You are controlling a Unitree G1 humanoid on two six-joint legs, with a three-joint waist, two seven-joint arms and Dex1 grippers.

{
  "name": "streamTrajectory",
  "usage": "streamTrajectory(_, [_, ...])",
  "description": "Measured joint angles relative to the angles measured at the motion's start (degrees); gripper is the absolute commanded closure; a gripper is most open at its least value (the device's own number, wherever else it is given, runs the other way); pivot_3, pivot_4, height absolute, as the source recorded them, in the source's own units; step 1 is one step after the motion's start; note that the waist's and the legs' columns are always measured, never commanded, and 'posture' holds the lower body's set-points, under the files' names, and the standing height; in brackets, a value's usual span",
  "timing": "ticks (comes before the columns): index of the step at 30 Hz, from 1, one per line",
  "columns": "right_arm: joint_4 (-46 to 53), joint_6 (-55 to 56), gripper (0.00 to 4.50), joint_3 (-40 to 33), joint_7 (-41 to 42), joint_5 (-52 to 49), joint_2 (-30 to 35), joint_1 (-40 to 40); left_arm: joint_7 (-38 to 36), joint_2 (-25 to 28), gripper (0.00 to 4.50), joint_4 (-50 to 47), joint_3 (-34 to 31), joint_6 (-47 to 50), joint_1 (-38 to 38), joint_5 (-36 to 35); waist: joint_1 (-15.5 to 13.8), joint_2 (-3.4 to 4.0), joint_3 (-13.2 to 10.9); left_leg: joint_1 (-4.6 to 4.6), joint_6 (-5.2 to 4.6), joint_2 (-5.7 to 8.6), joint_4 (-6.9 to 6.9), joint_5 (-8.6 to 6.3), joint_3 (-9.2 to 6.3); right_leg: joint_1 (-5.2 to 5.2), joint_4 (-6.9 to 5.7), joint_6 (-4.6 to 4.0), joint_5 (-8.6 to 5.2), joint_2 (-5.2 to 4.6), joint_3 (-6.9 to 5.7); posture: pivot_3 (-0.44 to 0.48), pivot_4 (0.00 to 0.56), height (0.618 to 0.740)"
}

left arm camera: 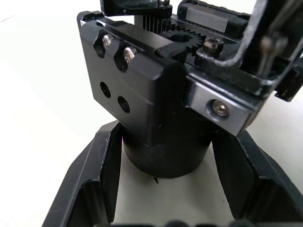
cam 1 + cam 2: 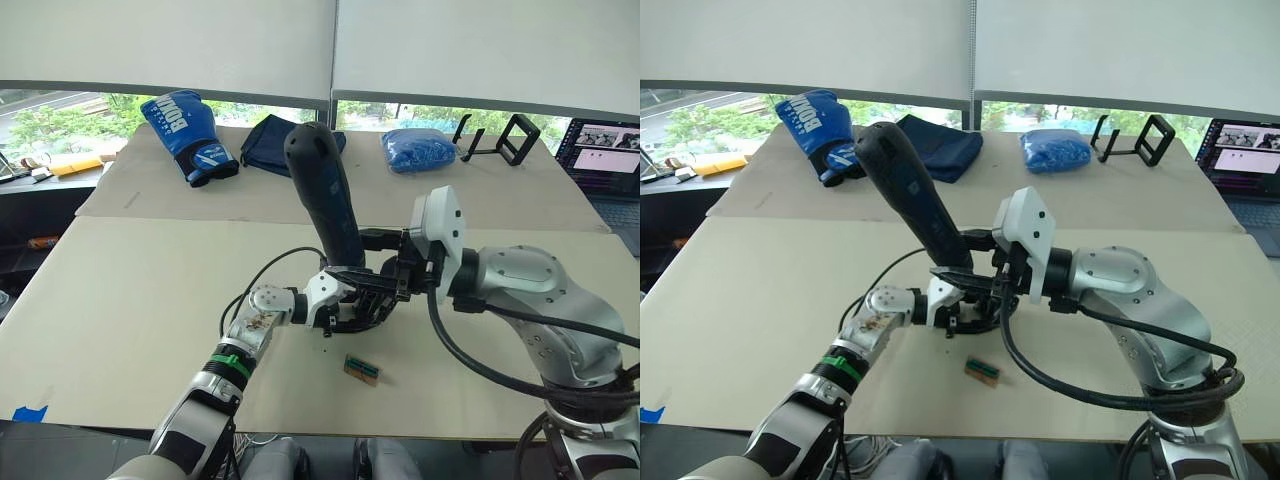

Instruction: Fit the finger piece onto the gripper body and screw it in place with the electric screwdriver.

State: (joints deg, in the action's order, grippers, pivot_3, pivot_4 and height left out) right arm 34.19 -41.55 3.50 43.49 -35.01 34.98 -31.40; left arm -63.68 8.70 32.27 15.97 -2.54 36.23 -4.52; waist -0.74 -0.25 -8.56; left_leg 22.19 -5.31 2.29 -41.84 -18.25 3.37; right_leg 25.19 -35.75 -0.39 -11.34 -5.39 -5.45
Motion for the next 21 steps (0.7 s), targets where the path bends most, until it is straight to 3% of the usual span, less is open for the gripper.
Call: streamTrajectory(21, [-2.2,3.1,2.6,0.0,-0.2,1.0,-1.7,1.4,0.0,0.1,2.21,0.0,0.0,0.0,0.0,0.0,0.0,0.0,0.0,-0.06,0.01,0.0,0.0,0.01,0.03,-0.04,-0.01,0.0,0.0,0.05,-0.02,0.0,0.15,0.74])
